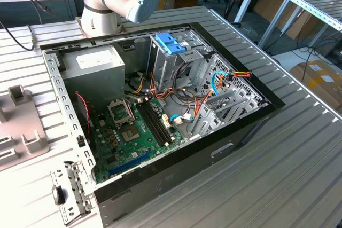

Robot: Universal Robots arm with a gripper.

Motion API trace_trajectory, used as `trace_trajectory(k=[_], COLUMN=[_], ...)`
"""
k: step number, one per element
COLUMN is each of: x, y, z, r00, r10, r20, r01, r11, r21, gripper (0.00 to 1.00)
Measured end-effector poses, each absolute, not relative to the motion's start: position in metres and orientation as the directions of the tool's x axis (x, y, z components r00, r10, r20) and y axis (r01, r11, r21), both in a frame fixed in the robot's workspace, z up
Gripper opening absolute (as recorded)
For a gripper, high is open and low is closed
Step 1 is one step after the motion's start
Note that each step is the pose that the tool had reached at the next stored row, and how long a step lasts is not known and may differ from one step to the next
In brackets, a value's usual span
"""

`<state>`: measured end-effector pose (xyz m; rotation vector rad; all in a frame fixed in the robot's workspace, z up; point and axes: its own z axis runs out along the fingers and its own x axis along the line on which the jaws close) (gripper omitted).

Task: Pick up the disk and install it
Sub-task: 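Pick up the disk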

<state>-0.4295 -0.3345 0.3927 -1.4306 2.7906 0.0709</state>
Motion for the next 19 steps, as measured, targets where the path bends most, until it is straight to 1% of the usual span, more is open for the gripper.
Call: trace_trajectory(k=[19], x=[-0.4295], y=[-0.3345], z=[0.3927], r00=[-0.494], r10=[-0.869], r20=[-0.025], r01=[-0.869], r11=[0.493], r21=[0.038], gripper=[0.11])
